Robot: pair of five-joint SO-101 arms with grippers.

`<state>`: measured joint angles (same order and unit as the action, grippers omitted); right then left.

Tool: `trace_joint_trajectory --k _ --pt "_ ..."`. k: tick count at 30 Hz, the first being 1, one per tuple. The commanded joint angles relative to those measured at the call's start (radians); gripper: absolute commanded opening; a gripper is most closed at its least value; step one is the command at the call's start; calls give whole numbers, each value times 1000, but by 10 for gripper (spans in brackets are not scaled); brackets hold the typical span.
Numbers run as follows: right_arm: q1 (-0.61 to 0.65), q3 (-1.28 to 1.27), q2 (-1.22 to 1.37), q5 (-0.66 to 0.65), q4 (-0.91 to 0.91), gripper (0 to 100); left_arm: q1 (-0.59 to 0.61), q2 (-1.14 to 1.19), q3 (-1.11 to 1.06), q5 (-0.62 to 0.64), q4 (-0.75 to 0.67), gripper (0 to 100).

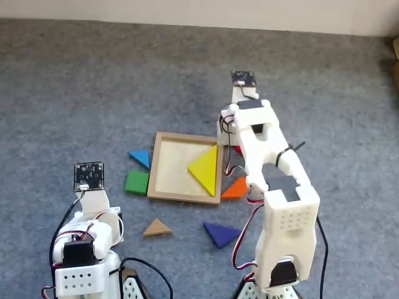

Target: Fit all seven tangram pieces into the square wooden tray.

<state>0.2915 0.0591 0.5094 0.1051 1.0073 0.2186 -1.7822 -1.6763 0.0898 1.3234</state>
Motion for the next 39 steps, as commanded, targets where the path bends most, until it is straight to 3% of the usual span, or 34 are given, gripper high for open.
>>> trace_joint_trajectory --k 1,13,26,39 --pt "-15 38 -12 0 -21 253 16 -36 -21 -11 5 7" --pt "-15 38 -28 -115 -10 183 16 -36 -21 -11 5 7" --pt "-4 -99 -277 -252 38 180 16 -36 -21 -11 5 7" --pt "168 -107 -371 -542 38 180 16 -36 -21 -11 5 7"
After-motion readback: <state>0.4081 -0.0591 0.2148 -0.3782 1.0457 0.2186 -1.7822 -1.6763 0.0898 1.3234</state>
